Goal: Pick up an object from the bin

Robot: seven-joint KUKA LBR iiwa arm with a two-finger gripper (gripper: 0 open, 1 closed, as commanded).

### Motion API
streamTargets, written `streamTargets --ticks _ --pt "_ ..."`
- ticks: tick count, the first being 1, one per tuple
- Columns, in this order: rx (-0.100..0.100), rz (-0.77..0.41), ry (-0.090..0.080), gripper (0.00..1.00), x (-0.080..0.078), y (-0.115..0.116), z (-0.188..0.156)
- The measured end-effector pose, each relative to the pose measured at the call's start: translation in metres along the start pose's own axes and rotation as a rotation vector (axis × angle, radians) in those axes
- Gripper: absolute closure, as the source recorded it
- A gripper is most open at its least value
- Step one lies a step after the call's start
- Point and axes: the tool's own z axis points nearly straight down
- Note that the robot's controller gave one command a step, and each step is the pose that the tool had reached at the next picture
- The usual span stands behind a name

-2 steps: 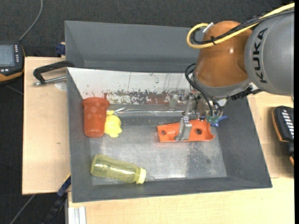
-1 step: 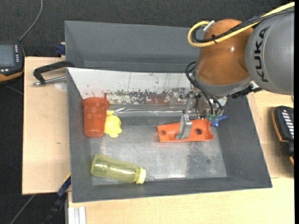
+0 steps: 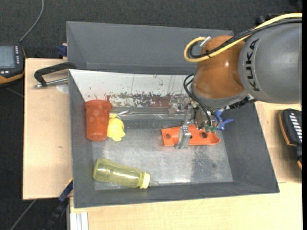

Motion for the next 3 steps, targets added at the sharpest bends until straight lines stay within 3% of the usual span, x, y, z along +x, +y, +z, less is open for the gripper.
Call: streamTargets --ticks 1,2,3 --pt "-0.001 0.058 -0.001 0.00 -0.005 -0.016 0.058" --pt "-0.001 -0.012 -0.005 1.00 0.000 -0.030 0.070" --pt "-0.001 -0.012 -0.004 1.00 0.001 -0.030 0.071"
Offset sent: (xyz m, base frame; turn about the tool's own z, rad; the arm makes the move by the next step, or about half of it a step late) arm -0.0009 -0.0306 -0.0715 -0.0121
